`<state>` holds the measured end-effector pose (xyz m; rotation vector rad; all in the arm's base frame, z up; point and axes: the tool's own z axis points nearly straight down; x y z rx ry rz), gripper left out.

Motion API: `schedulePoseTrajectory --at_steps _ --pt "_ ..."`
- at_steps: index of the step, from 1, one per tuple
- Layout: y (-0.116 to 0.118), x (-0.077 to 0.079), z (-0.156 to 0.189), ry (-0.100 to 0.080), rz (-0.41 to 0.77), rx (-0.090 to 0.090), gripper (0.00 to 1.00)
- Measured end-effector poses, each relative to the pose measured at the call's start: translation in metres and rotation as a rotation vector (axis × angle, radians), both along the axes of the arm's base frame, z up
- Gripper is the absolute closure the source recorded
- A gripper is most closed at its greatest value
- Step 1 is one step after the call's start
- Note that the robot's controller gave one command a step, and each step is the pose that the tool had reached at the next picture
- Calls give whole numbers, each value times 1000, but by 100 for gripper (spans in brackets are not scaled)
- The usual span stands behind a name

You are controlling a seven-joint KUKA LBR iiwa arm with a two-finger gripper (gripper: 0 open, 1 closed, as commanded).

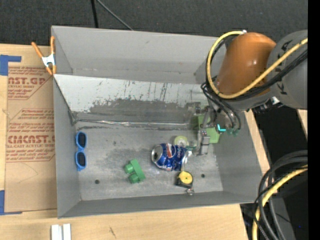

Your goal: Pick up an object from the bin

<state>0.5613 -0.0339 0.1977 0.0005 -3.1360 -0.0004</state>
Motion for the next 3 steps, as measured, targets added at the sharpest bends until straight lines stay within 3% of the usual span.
schedulePoseTrajectory --at_steps 1,2,3 --pt "2 -21 -118 0 -139 1 0" --pt "2 -18 -113 -8 -139 0 100" --pt "-23 -7 54 -17 -121 -1 100"
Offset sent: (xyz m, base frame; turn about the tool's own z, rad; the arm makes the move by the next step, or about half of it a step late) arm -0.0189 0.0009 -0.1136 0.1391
